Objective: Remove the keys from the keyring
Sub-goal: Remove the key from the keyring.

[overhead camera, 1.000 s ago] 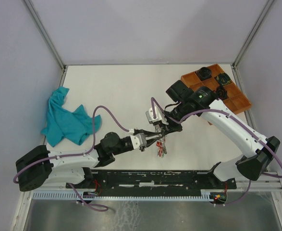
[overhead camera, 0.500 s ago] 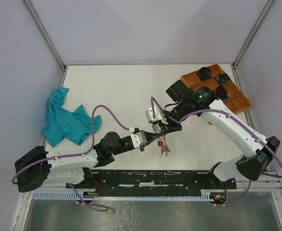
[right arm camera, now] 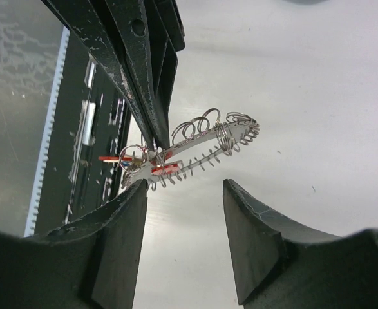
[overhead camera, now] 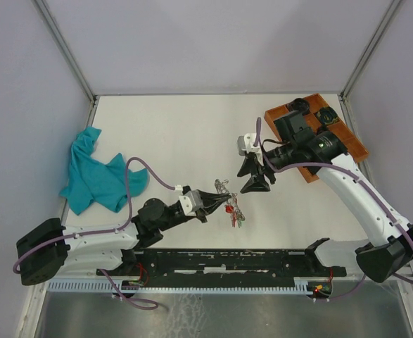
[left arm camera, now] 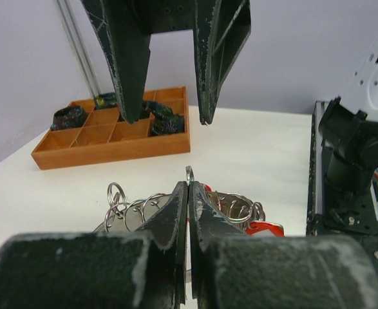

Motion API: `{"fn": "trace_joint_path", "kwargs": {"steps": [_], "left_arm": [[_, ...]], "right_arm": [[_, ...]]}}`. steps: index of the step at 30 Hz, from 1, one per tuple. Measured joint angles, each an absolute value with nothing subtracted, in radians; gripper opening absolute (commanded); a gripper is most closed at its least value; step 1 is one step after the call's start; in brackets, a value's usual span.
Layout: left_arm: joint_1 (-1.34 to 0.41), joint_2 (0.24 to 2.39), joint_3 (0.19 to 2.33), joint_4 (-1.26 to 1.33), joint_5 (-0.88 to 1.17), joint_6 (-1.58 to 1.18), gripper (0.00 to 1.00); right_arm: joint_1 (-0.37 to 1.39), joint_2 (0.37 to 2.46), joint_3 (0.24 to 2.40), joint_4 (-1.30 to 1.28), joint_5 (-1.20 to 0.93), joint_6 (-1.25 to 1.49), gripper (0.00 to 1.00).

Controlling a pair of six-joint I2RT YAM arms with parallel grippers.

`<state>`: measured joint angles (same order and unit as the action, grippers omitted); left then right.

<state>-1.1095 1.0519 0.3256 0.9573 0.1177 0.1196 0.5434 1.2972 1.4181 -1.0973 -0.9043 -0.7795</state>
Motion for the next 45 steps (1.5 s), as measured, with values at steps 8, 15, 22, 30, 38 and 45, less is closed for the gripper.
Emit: {"fn": "trace_joint_path", "kwargs": {"steps": [8,15,22,30,38,45], "left_arm": [[-1.113,1.014,0.311,1.058,0.083,0.045,0.03],[-1.113,0.995,0.309,1.081,0.045,0.005,0.03],[-1.113,0.994,0.308,1.081,0.024,-0.019,0.03],[-1.113,0.984,0.308,1.082,0.023,-0.043,0.03],[-1.113,0.974,0.308,1.084,0.004,-0.056,0.03],[-1.113,0.973,0.308,1.084,0.001,-0.065,0.03]], "right_arm": [[0.512,1.284,1.343,-0.946,-1.089,-0.651,0.54],[0.512,1.289,1.333,-0.902,-1.163,-0.606,0.43],[0.512,1.295,1.326,-0.889,-1.198,-0.594,0.37],[0.512,1.307,1.311,-0.847,-1.196,-0.549,0.35],[0.512,1.311,1.311,-0.83,-1.196,-0.531,0.25],[0.512,1.313,1.311,-0.832,-1.201,-0.536,0.12]]}}
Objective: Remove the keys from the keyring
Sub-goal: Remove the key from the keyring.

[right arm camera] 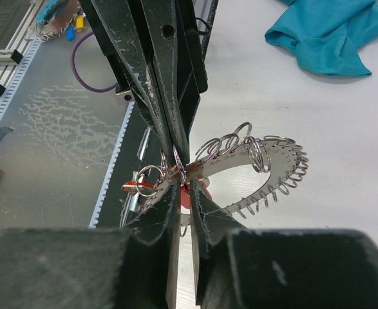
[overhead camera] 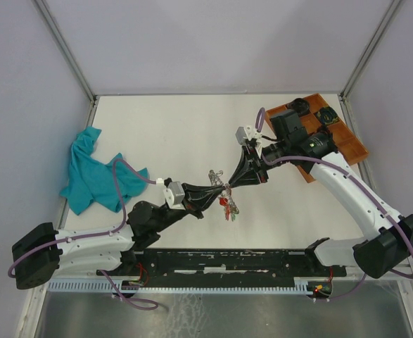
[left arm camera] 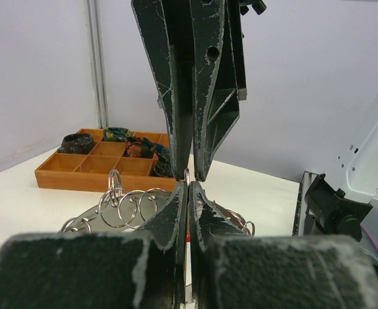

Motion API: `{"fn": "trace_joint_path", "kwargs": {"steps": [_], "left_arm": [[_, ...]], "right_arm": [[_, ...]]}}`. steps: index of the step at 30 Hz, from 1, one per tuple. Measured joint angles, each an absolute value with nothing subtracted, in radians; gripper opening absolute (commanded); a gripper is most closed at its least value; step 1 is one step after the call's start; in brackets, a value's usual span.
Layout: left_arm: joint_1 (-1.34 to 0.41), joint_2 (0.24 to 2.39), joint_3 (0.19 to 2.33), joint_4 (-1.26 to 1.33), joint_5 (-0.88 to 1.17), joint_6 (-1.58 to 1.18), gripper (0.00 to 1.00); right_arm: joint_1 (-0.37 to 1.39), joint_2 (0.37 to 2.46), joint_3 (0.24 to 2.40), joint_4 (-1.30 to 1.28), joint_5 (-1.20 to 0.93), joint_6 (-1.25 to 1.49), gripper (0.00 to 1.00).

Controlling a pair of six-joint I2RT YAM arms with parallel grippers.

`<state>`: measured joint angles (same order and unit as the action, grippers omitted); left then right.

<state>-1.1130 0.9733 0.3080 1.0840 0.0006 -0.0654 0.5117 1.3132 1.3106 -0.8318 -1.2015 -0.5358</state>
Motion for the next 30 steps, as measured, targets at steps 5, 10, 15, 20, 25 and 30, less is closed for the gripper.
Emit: {"fn": "trace_joint_path", "kwargs": {"steps": [5,10,15,20,25,30], "left_arm": [[-1.113,0.973,0.308,1.091,-0.002,-0.08,0.03],[-1.113,0.973,0.308,1.116,-0.024,-0.087,0.03],[-1.114,0.974,0.308,1.139,-0.036,-0.101,0.03],[-1.114,0.99,0.308,1.168,-0.055,-0.113,0.03],[-1.114,1.008,0.308,1.19,-0.073,-0.118,0.03],[-1.114,1.008,0.304,1.18,-0.079,-0.118,0.03]], "right_arm": [[0.512,1.319,1.311,-0.833,-1.209,-0.54,0.01],[0.512,1.325,1.311,-0.835,-1.212,-0.538,0.01],[0.512,1.346,1.311,-0.835,-1.216,-0.519,0.01],[0.512,1.36,1.31,-0.811,-1.219,-0.466,0.01],[0.512,1.361,1.308,-0.786,-1.196,-0.431,0.01],[0.513,1.375,1.326,-0.852,-1.15,-0.485,0.01]]}}
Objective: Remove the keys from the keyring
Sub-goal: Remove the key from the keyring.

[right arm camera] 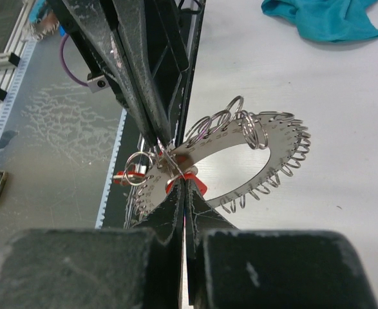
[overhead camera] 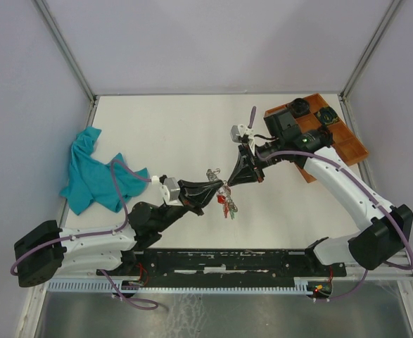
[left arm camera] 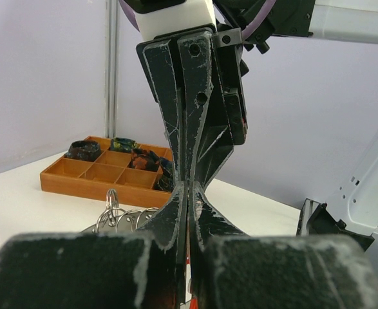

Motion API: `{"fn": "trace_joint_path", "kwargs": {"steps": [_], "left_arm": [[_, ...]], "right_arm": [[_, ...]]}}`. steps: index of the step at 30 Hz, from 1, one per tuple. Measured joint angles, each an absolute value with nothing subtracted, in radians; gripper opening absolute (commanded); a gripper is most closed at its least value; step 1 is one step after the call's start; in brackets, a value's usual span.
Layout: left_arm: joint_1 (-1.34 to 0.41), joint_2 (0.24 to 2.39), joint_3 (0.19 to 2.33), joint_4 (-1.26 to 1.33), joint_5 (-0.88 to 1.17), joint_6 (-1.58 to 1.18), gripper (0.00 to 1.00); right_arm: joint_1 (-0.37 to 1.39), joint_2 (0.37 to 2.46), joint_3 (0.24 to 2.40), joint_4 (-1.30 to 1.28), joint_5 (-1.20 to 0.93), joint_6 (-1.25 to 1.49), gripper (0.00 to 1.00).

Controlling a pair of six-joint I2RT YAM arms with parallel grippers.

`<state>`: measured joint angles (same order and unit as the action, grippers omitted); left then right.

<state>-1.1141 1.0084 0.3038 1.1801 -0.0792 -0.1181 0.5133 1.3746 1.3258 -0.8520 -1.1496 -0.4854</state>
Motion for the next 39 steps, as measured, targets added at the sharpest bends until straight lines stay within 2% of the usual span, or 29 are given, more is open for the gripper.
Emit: {"fn": "trace_joint_path", "kwargs": {"steps": [7,14,18,24,33,39], "left_arm": [[-1.114,1.007,0.299,1.172,-0.078,-0.118,0.03],[-1.115,1.024,0.296,1.209,-0.067,-0.118,0.03],[-1.115,1.032,0.295,1.215,-0.064,-0.118,0.03],[-1.115,1.032,0.294,1.214,-0.05,-0.118,0.03],[-1.115,1.032,0.294,1.214,-0.042,-0.118,0.03],[-1.115,1.032,0.294,1.214,-0.041,-0.119,0.03]], "right_arm": [[0.525,1.39,1.348,-0.944,-1.144,-0.587,0.01],[0.542,1.39,1.343,-0.918,-1.14,-0.561,0.02],[0.545,1.39,1.34,-0.908,-1.139,-0.551,0.29],[0.54,1.371,1.335,-0.898,-1.15,-0.555,0.4],[0.535,1.33,1.287,-0.798,-1.2,-0.482,0.37],[0.536,1.33,1.256,-0.743,-1.213,-0.437,0.25]]}}
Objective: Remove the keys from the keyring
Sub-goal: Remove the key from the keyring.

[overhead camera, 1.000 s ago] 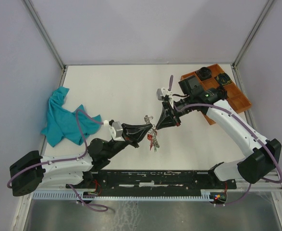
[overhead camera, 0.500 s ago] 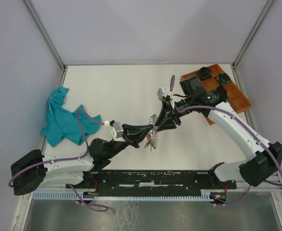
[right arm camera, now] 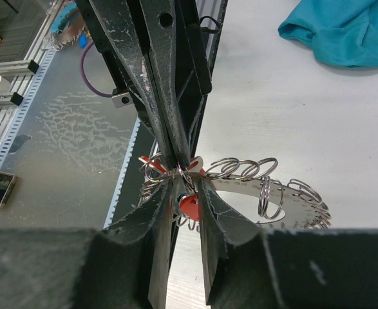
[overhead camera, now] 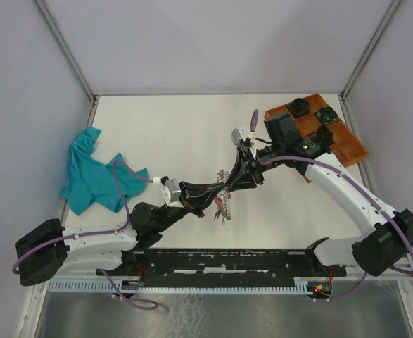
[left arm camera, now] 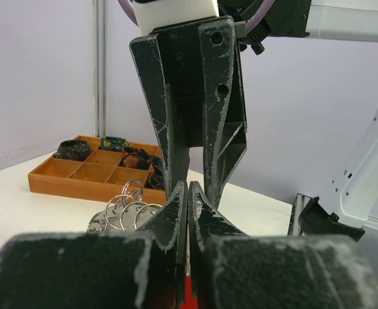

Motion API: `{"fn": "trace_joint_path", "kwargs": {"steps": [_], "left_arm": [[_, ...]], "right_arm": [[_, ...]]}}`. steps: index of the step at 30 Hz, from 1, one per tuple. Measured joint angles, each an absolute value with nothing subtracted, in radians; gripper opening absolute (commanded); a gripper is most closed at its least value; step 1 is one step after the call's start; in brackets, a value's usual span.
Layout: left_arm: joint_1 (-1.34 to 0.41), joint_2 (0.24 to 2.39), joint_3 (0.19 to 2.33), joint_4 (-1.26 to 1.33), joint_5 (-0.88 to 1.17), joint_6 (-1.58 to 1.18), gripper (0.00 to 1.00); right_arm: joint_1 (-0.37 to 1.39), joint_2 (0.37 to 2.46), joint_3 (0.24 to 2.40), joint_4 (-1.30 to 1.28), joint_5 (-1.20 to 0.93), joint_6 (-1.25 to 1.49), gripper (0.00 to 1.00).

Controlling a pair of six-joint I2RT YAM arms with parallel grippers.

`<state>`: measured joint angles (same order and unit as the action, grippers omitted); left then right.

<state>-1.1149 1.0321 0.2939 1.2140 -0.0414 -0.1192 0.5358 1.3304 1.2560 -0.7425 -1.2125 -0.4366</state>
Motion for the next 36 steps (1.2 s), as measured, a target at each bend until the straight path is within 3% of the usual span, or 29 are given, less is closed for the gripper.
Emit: {"fn": "trace_joint_path", "kwargs": {"steps": [7,11,16,20,25,29,34,36], "left_arm": [[-1.115,1.032,0.294,1.215,-0.033,-0.12,0.03],[-1.114,1.032,0.294,1.215,-0.033,-0.121,0.04],[-1.114,1.016,0.294,1.171,-0.034,-0.121,0.29],[-1.114,0.899,0.302,1.031,-0.031,-0.104,0.39],[-1.114,0.763,0.384,0.764,-0.004,-0.028,0.44],[-1.111,0.739,0.453,0.597,0.028,0.027,0.55],[-1.106,0.761,0.461,0.54,0.059,0.049,0.61],[-1.105,0.782,0.453,0.559,0.078,0.048,0.69]], "right_arm": [[0.536,1.33,1.254,-0.719,-1.221,-0.425,0.01],[0.536,1.33,1.254,-0.724,-1.22,-0.424,0.01],[0.539,1.33,1.285,-0.822,-1.176,-0.5,0.01],[0.54,1.343,1.362,-0.966,-1.097,-0.611,0.01],[0.574,1.407,1.52,-1.184,-0.953,-0.794,0.01],[0.656,1.457,1.628,-1.333,-0.788,-0.913,0.01],[0.738,1.547,1.802,-1.522,-0.586,-1.003,0.01],[0.751,1.58,1.851,-1.566,-0.521,-1.021,0.01]]}}
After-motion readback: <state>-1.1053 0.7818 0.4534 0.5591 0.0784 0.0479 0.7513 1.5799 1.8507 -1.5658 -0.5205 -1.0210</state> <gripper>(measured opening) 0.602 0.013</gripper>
